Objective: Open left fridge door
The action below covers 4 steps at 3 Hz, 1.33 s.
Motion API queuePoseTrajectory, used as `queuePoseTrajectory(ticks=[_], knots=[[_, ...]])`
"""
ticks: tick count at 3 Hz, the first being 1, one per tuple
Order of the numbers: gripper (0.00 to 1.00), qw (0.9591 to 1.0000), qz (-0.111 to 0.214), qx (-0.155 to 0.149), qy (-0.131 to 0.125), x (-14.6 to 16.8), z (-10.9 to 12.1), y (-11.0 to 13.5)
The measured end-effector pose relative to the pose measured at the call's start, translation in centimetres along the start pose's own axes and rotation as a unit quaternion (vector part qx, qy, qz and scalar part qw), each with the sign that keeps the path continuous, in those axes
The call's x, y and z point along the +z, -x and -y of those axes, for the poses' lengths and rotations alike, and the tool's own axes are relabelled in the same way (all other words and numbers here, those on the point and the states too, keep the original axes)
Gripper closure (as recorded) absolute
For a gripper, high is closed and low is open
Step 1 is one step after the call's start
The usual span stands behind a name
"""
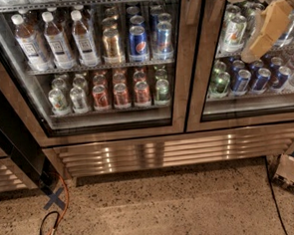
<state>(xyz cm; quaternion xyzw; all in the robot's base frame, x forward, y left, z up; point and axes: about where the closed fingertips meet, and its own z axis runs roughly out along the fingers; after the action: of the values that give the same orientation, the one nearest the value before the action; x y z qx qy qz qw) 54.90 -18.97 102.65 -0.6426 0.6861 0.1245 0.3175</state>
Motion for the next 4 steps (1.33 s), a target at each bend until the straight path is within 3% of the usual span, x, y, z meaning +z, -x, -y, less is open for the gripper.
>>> queuePoseTrajectory(ticks=[2, 3, 4], knots=[[0.00, 0.9993, 0.020, -0.027, -0.019, -1.9, 0.8, 1.8], [0.00, 0.9982, 0.041, -0.040, -0.015, -1.9, 2.0, 3.3], [0.00, 0.9971, 0.071, -0.027, -0.005, 1.9, 5.9, 5.1]])
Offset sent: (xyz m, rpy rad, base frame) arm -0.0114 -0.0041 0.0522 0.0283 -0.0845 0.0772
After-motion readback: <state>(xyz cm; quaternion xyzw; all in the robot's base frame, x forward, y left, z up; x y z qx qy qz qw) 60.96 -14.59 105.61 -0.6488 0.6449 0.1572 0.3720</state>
